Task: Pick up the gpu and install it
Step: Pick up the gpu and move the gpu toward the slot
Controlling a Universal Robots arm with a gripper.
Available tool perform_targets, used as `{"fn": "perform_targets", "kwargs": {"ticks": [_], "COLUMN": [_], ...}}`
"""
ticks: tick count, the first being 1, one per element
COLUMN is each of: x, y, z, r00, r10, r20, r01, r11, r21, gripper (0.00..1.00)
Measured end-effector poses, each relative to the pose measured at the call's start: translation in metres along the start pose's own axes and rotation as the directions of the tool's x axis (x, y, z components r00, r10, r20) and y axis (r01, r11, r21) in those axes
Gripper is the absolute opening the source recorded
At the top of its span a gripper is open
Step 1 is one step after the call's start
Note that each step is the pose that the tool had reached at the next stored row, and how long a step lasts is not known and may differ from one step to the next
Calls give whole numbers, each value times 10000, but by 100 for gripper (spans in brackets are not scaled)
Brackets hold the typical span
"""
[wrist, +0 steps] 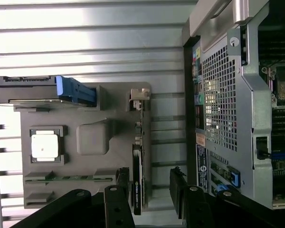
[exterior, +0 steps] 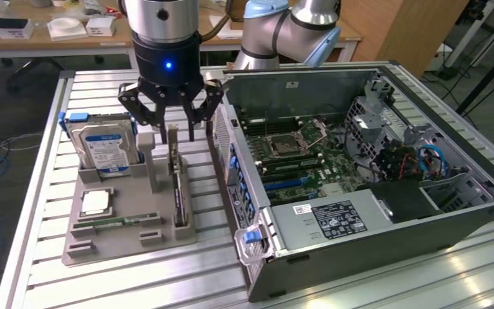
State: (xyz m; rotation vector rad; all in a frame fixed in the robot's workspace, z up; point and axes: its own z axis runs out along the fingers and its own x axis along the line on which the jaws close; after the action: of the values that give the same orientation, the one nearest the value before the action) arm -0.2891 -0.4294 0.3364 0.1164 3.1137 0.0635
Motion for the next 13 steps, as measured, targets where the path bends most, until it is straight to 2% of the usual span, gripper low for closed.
{"fn": "perform_targets", "kwargs": {"ticks": [13], "x": [1], "y": [-1], "z": [28], "r00": [10000], "r10": [1], "r20": [1], "r01": [-1], "r11": [10000], "r21": [0], "gripper": [47]}}
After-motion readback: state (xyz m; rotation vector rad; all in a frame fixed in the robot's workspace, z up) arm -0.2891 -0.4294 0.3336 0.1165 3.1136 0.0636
